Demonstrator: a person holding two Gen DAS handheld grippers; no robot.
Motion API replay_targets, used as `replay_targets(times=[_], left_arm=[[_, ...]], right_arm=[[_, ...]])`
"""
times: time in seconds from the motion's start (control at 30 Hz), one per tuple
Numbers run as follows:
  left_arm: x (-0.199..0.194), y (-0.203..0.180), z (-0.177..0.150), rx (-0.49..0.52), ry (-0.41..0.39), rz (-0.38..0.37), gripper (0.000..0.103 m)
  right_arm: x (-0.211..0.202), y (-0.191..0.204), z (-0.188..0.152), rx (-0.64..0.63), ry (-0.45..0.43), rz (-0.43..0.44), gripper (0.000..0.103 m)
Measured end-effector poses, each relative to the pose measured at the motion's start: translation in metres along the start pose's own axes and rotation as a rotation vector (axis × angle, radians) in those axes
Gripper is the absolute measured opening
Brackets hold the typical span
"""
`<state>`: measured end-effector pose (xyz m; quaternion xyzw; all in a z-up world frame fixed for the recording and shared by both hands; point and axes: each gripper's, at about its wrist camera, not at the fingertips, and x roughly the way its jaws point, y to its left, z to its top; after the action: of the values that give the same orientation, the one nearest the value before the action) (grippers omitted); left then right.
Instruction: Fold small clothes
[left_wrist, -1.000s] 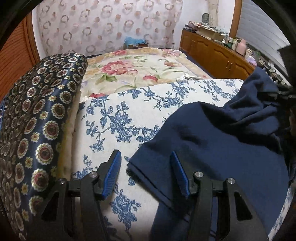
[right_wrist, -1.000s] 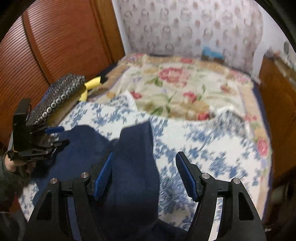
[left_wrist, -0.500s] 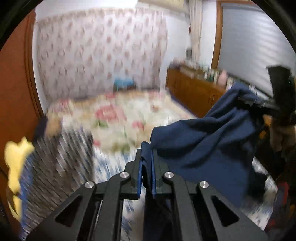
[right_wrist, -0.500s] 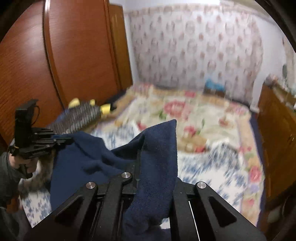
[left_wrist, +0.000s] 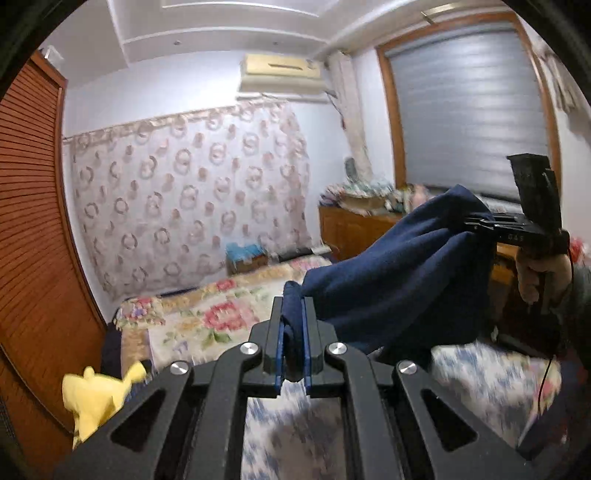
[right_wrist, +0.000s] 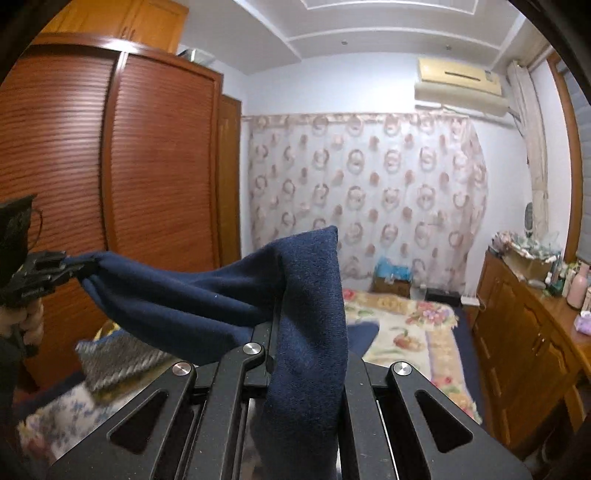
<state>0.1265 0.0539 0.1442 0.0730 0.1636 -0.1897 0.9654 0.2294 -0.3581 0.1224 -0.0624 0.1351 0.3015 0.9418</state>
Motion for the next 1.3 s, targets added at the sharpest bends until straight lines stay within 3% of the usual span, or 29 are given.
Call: replay_targets(times=[0.13,0.23,0.33,0.43,0.77,0.87,0.93,1.03,1.07,1.1,1.2,1.3], left_arm=[[-0.009,-0.029,-0.076,-0.003,0.13,-0.084,0.005],[-0.008,-0.054,-0.124,-0.006,0.228,-0.129,0.005],[-0.008,-0.07,-0.147,-0.015,0.276,-0.153,0.005],[-0.012,-0.077,-0.155,-0.018,0.294,-0.165,0.005],[-0.034,-0.084,-0.151,-0.001,0.227,-0.165,0.005],[-0.028,-0.085,-0.142,0.013,0.223,-0.166,0.005],[-0.025,-0.088,-0.143,0.034,0.227,-0.161,0.005],[-0.022,-0.09,-0.143,0.038,0.233,-0.167,0.006],[-0.022,-0.09,-0.143,0.039,0.233,-0.165,0.006],[-0.021,-0.091,-0.143,0.04,0.232,-0.166,0.006],[-0.022,-0.095,-0.139,0.056,0.232,-0.168,0.006],[-0.023,-0.099,-0.138,0.069,0.252,-0.171,0.008]], right_arm=[[-0.019,0.022,-0.095,0.039,0.14,0.036,0.002],[-0.027,0.03,-0.169,0.144,0.256,0.052,0.002],[-0.036,0.036,-0.21,0.2,0.308,0.057,0.002],[-0.049,0.045,-0.228,0.227,0.337,0.056,0.003],[-0.078,0.057,-0.231,0.218,0.328,0.049,0.004],[-0.073,0.058,-0.236,0.205,0.382,0.069,0.005],[-0.073,0.06,-0.241,0.187,0.401,0.032,0.013],[-0.086,0.055,-0.239,0.151,0.402,-0.06,0.039],[-0.091,0.054,-0.237,0.143,0.386,-0.082,0.054],[-0.096,0.052,-0.232,0.136,0.368,-0.102,0.063],[-0.098,0.058,-0.209,0.093,0.321,-0.093,0.067],[-0.078,0.088,-0.188,0.035,0.303,-0.009,0.068]])
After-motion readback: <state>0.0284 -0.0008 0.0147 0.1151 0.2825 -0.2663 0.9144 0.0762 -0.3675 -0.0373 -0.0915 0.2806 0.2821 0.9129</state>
